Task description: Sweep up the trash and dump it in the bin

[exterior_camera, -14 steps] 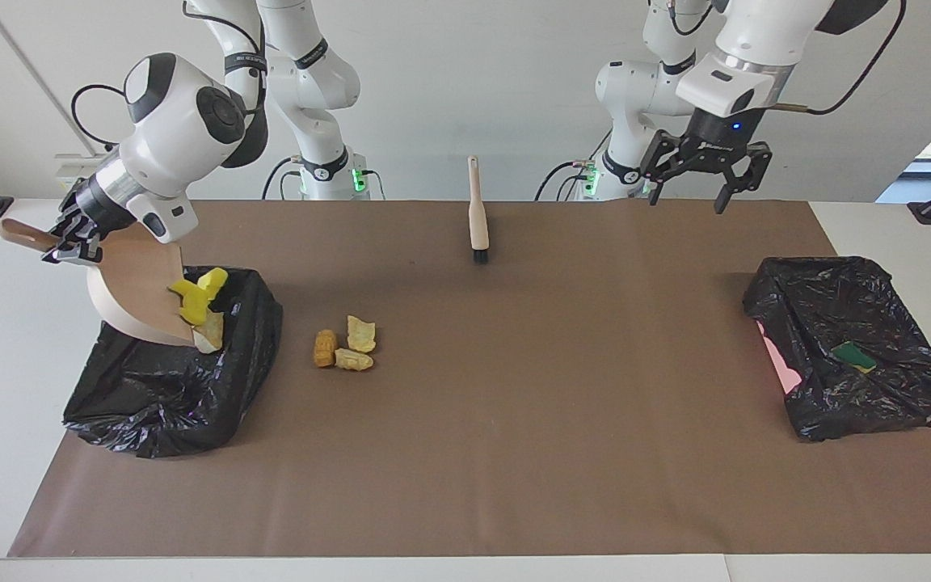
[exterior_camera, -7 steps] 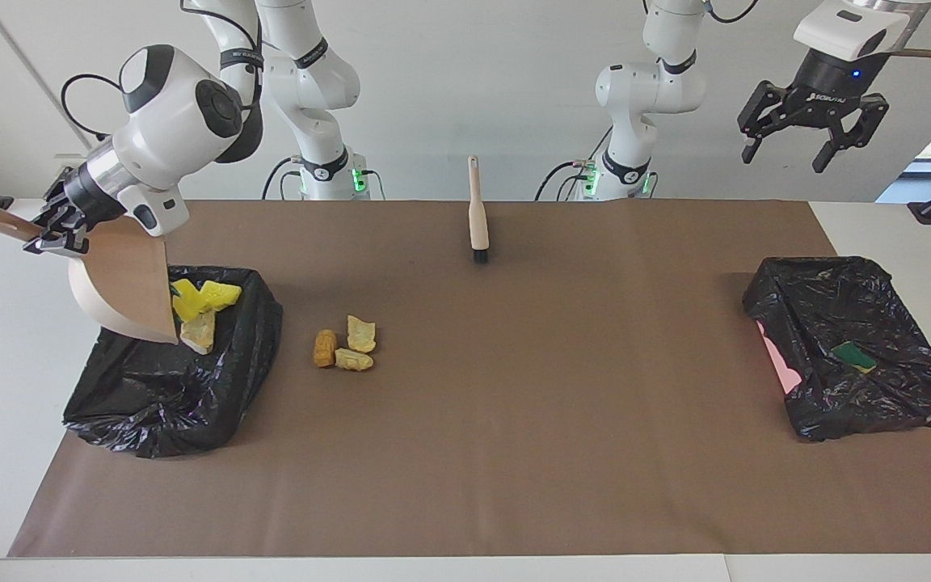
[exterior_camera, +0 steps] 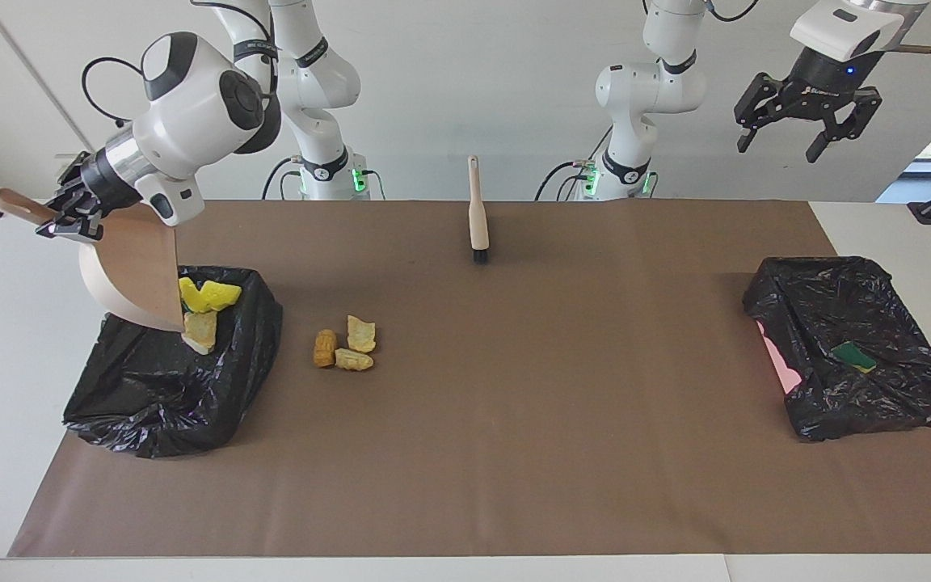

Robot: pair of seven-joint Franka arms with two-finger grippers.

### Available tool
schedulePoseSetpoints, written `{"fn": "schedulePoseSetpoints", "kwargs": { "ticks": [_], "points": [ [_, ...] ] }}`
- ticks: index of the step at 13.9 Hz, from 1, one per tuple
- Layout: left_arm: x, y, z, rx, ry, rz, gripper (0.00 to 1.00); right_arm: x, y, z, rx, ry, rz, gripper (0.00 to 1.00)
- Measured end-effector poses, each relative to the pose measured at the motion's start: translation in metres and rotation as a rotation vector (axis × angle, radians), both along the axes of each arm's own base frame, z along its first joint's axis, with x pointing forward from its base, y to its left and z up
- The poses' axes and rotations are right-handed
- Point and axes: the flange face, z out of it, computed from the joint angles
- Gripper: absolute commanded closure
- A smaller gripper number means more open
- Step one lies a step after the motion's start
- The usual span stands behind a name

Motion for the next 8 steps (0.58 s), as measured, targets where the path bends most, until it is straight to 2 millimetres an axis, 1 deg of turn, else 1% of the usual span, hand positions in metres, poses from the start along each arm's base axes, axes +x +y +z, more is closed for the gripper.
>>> {"fn": "schedulePoseSetpoints", "kwargs": {
  "ticks": [3, 5, 8],
  "points": [
    [-0.006, 0.001, 0.001, 0.000, 0.000, 0.001, 0.00, -0.008, 0.035, -0.001, 0.107, -0.111, -0.086, 1.00],
    [-0.007, 0.001, 0.001, 0.000, 0.002, 0.002, 0.00, -0.012, 0.056, -0.003, 0.226, -0.171, -0.152, 1.00],
    [-0.007, 0.001, -0.003, 0.002, 0.009, 0.012, 0.00, -0.012, 0.076, -0.021, 0.440, -0.280, -0.323, 1.00]
  ]
}}
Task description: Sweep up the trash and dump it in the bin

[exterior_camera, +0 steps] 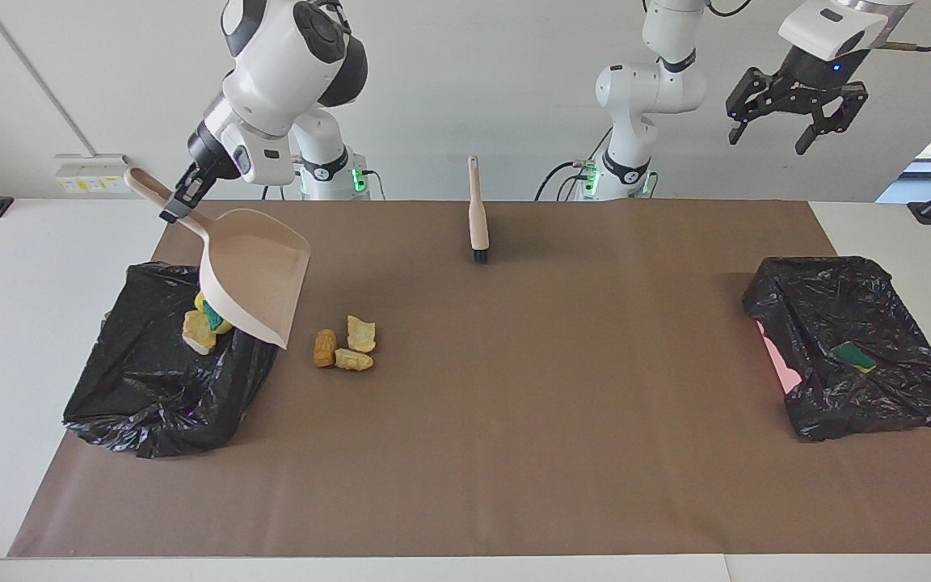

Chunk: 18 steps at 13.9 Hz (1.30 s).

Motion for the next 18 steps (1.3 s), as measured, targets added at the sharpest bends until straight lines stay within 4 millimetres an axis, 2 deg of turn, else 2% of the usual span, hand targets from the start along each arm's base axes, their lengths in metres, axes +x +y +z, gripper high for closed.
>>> {"fn": "schedulePoseSetpoints", "kwargs": {
  "ticks": [3, 4, 5, 8, 9, 12, 15, 18],
  "points": [
    [-0.001, 0.000, -0.003, 0.001, 0.006, 0.006, 0.00, 0.004, 0.026, -0.020, 0.229, -0.133, -0.233, 1.00],
    [-0.001, 0.000, -0.003, 0.001, 0.006, 0.006, 0.00, 0.004, 0.043, -0.030, 0.280, -0.168, -0.329, 1.00],
    [-0.001, 0.000, -0.002, 0.001, 0.006, 0.007, 0.00, 0.002, 0.066, -0.042, 0.312, -0.197, -0.415, 1.00],
    [-0.002, 0.000, -0.002, 0.001, 0.006, 0.007, 0.00, -0.009, 0.153, -0.091, 0.377, -0.269, -0.689, 1.00],
    [-0.002, 0.000, -0.002, 0.001, 0.006, 0.007, 0.00, -0.008, 0.175, -0.103, 0.403, -0.294, -0.798, 1.00],
    [-0.002, 0.001, -0.002, 0.001, 0.005, 0.008, 0.00, 0.004, 0.231, -0.126, 0.457, -0.366, -1.066, 1.00],
    [-0.002, 0.001, -0.002, 0.001, 0.005, 0.009, 0.00, 0.020, 0.286, -0.161, 0.541, -0.405, -1.224, 1.00],
    [-0.002, 0.001, -0.001, 0.001, 0.004, 0.009, 0.00, 0.038, 0.319, -0.194, 0.601, -0.415, -1.287, 1.00]
  ]
}}
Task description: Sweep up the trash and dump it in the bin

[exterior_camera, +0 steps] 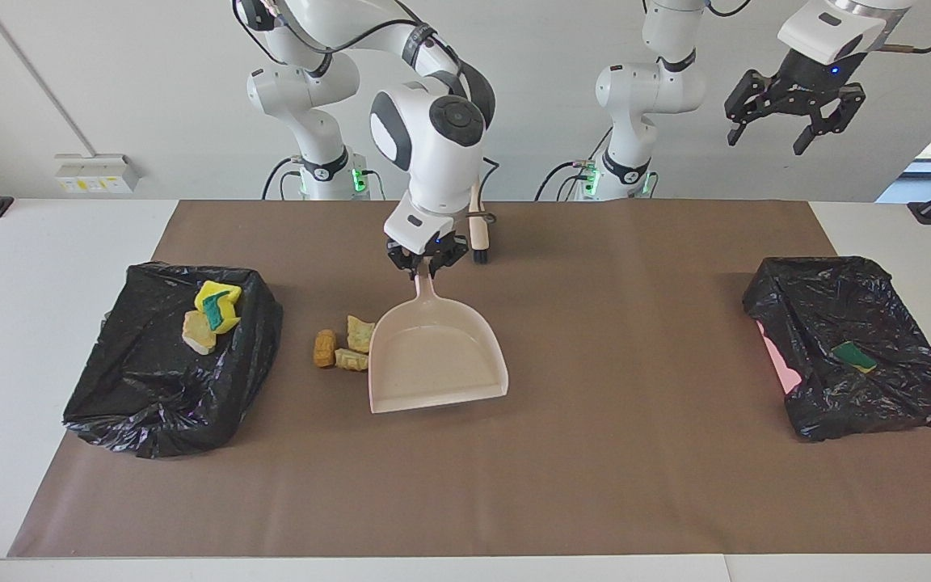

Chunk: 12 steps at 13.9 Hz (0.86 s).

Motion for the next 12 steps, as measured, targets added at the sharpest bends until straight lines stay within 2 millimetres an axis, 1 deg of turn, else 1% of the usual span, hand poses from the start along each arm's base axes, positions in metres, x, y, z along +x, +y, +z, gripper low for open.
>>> {"fn": "schedulePoseSetpoints", "kwargs": {
  "ticks": [3, 6, 7, 8, 9, 10, 11, 12],
  "points": [
    [0.000, 0.000, 0.000, 0.000, 0.000, 0.000, 0.00, 0.014, 0.007, -0.025, 0.029, -0.015, -0.008, 1.00],
    [0.000, 0.000, 0.000, 0.000, 0.000, 0.000, 0.00, 0.020, 0.014, -0.038, 0.094, -0.035, -0.024, 1.00],
    [0.000, 0.000, 0.000, 0.000, 0.000, 0.001, 0.00, 0.020, 0.014, -0.046, 0.102, -0.040, -0.025, 0.99],
    [0.000, 0.000, 0.000, 0.000, 0.000, 0.001, 0.00, 0.019, 0.013, -0.055, 0.102, -0.038, -0.027, 0.90],
    [0.000, 0.000, 0.000, 0.000, 0.000, 0.001, 0.00, 0.019, 0.011, -0.061, 0.099, -0.033, -0.029, 0.63],
    [0.000, 0.000, 0.000, 0.000, 0.000, 0.001, 0.00, 0.019, 0.010, -0.061, 0.100, -0.034, -0.030, 0.22],
    [0.000, 0.000, 0.000, 0.000, 0.000, 0.001, 0.00, 0.019, 0.010, -0.061, 0.100, -0.034, -0.031, 0.00],
    [0.000, 0.000, 0.000, 0.000, 0.000, 0.001, 0.00, 0.019, 0.009, -0.061, 0.098, -0.032, -0.031, 0.00]
  ]
}}
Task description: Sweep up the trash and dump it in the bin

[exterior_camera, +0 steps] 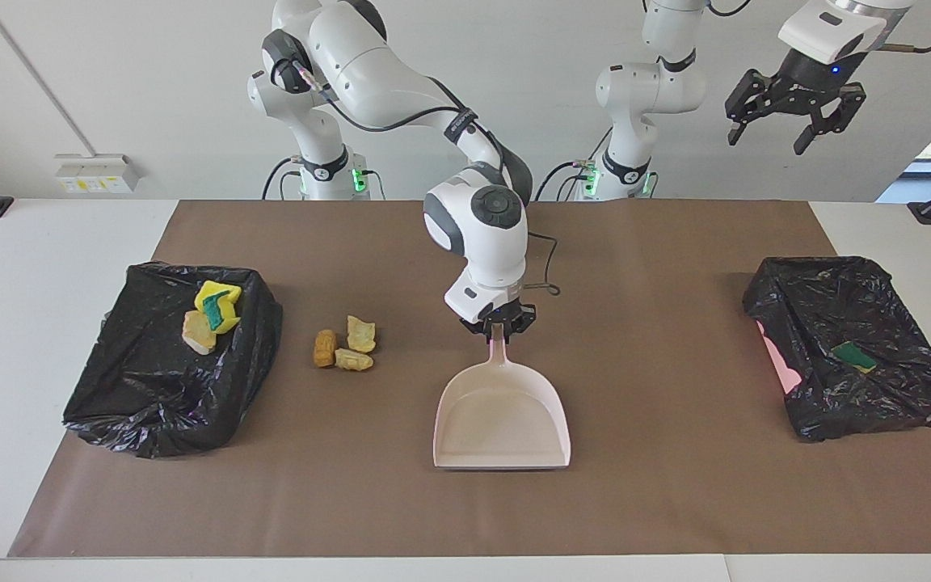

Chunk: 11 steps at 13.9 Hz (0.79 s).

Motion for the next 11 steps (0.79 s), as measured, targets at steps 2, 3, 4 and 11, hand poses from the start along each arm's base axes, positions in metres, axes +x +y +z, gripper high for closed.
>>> {"fn": "schedulePoseSetpoints", "kwargs": {
  "ticks": [2, 3, 4, 11],
  "points": [
    [0.000, 0.000, 0.000, 0.000, 0.000, 0.000, 0.00, -0.002, -0.002, 0.006, -0.013, 0.013, 0.005, 0.00],
    [0.000, 0.000, 0.000, 0.000, 0.000, 0.000, 0.00, -0.005, -0.004, 0.014, -0.025, 0.023, 0.008, 0.00],
    [0.000, 0.000, 0.000, 0.000, 0.000, 0.000, 0.00, -0.010, -0.006, 0.028, -0.038, 0.034, 0.010, 0.00],
    [0.000, 0.000, 0.000, 0.000, 0.000, 0.000, 0.00, -0.119, -0.018, 0.108, -0.056, 0.086, 0.059, 0.00]
  ]
}}
